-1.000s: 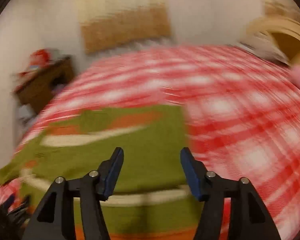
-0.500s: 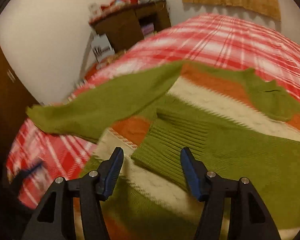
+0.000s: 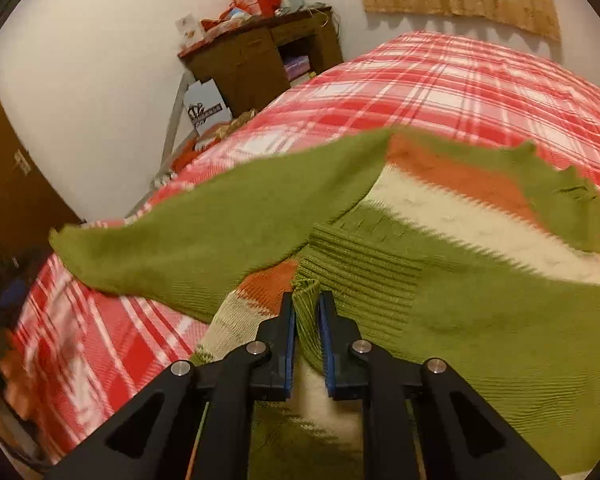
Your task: Fold small clothes
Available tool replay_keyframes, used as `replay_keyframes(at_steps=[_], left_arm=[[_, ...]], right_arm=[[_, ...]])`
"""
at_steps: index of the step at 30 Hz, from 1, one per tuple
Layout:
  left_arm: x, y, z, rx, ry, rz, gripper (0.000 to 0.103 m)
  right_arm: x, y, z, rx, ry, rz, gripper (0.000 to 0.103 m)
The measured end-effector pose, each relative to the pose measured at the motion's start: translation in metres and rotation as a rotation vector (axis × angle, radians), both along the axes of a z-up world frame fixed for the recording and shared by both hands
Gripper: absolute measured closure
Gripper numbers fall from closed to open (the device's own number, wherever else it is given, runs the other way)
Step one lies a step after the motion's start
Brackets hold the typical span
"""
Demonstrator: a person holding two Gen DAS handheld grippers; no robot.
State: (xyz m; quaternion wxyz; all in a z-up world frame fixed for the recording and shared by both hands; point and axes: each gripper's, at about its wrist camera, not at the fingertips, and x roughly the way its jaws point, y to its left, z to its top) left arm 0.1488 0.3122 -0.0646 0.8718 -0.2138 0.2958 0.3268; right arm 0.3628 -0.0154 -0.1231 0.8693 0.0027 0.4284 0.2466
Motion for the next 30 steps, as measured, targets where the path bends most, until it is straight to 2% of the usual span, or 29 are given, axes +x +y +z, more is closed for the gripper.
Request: replay_keyframes(at_steps=[2, 3, 5, 7, 8, 10, 14, 17, 18, 20, 21, 22, 23, 25, 27, 30], left_arm=[[0.0, 0.014, -0.005, -0.029, 0.025, 0.042, 0.0], [-0.003, 0.023, -0.008, -0.054, 0.029, 0.058, 0.0], [-0.002, 0.036, -0.015, -0.121, 0.02, 0.071, 0.0], [0.001, 0.039, -0.02, -0.157, 0.001, 0.071, 0.0], [0.004, 0.041, -0.025, -0.173, -0.003, 0.073, 0.0], [0.014, 0.041, -0.03, -0.18, 0.008, 0.084, 0.001], [0.034, 0.043, -0.036, -0.201, 0.019, 0.105, 0.012], [0.047, 0.049, -0.041, -0.232, 0.027, 0.089, 0.031], [0.055, 0.05, -0.046, -0.231, 0.047, 0.086, 0.036], [0.057, 0.05, -0.046, -0.183, 0.062, 0.098, 0.038], [0.06, 0.049, -0.046, -0.16, 0.071, 0.094, 0.045], [0.062, 0.049, -0.047, -0.15, 0.077, 0.086, 0.056], [0.063, 0.048, -0.047, -0.132, 0.082, 0.085, 0.061], [0.061, 0.048, -0.045, -0.11, 0.055, 0.056, 0.09], [0.057, 0.045, -0.04, -0.109, 0.013, 0.025, 0.096], [0.063, 0.035, -0.029, -0.044, 0.021, 0.007, 0.096]], right_arm=[[-0.003, 0.002, 0.001, 0.018, -0.015, 0.018, 0.069], [-0.003, 0.002, 0.004, 0.034, -0.005, 0.028, 0.064], [-0.005, 0.0, 0.014, 0.052, 0.021, 0.012, 0.063], [-0.02, -0.01, 0.033, 0.135, -0.009, 0.002, 0.061], [-0.031, -0.016, 0.043, 0.177, -0.041, -0.006, 0.05], [-0.051, -0.023, 0.057, 0.206, -0.09, -0.029, 0.033], [-0.092, -0.031, 0.068, 0.225, -0.129, -0.026, 0.033], [-0.118, -0.037, 0.067, 0.215, -0.124, -0.044, 0.033], [-0.126, -0.041, 0.066, 0.223, -0.116, -0.053, 0.033], [-0.14, -0.051, 0.062, 0.24, -0.093, -0.075, 0.033], [-0.145, -0.057, 0.06, 0.243, -0.089, -0.081, 0.033], [-0.151, -0.062, 0.06, 0.236, -0.09, -0.095, 0.033], [-0.157, -0.067, 0.06, 0.224, -0.094, -0.111, 0.033], [-0.165, -0.079, 0.059, 0.21, -0.087, -0.143, 0.033], [-0.168, -0.09, 0.056, 0.212, -0.07, -0.173, 0.033], [-0.173, -0.107, 0.054, 0.233, -0.061, -0.221, 0.033]])
